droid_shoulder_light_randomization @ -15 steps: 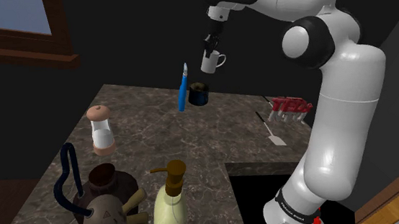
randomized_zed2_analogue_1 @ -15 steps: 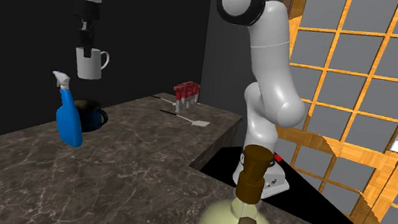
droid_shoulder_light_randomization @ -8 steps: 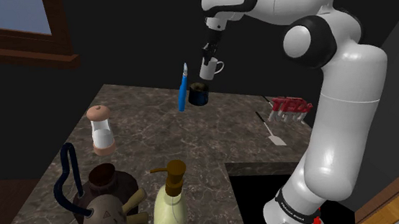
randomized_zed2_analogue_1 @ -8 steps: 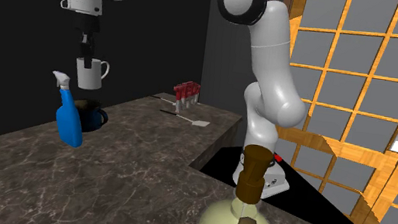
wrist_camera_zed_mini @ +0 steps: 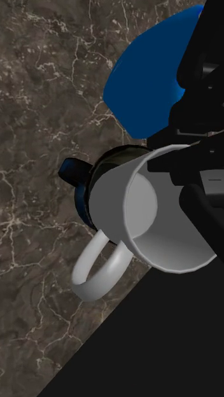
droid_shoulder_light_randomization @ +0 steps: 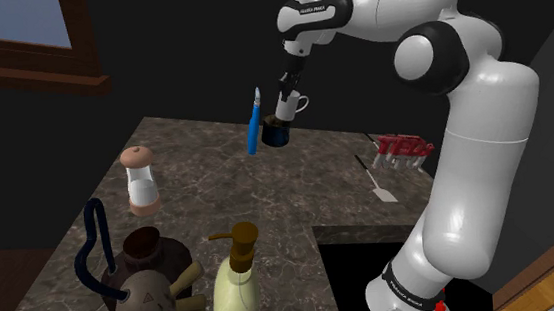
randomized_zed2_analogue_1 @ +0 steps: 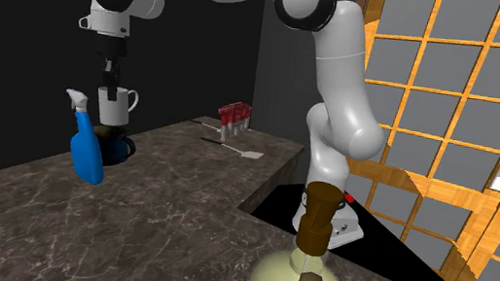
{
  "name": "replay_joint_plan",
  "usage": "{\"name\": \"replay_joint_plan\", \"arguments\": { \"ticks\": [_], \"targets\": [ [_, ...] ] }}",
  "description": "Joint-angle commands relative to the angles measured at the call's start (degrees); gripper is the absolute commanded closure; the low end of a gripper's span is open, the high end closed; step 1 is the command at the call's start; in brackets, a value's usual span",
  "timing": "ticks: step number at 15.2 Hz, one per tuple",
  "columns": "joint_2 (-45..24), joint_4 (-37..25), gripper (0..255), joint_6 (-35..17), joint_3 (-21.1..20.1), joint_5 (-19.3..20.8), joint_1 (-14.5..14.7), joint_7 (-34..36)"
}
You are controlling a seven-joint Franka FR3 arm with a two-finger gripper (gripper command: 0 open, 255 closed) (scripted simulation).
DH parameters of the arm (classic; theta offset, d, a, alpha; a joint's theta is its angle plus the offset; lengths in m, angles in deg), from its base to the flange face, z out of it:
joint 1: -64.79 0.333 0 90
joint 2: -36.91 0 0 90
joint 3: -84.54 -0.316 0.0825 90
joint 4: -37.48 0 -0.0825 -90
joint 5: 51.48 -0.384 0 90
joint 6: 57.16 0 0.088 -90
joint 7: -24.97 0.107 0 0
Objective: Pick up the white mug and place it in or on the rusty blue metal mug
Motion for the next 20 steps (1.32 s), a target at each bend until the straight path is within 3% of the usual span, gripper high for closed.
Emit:
{"name": "replay_joint_plan", "arguments": {
  "ticks": [1, 11, 12, 17, 20],
  "targets": [
    [-0.2, 1.2, 255, -1.5, -0.1, -0.2, 0.0, -0.2],
    [-0.4, 2.6, 255, -3.0, -0.1, -0.3, 0.1, -0.3],
    [-0.4, 2.5, 0, -3.0, -0.1, -0.3, 0.0, -0.3],
    [-0.4, 2.6, 0, -3.0, -0.1, -0.3, 0.1, -0.3],
    [0.5, -2.0, 0, 2.4, 0.1, 0.3, -0.1, 0.1]
  ]
}}
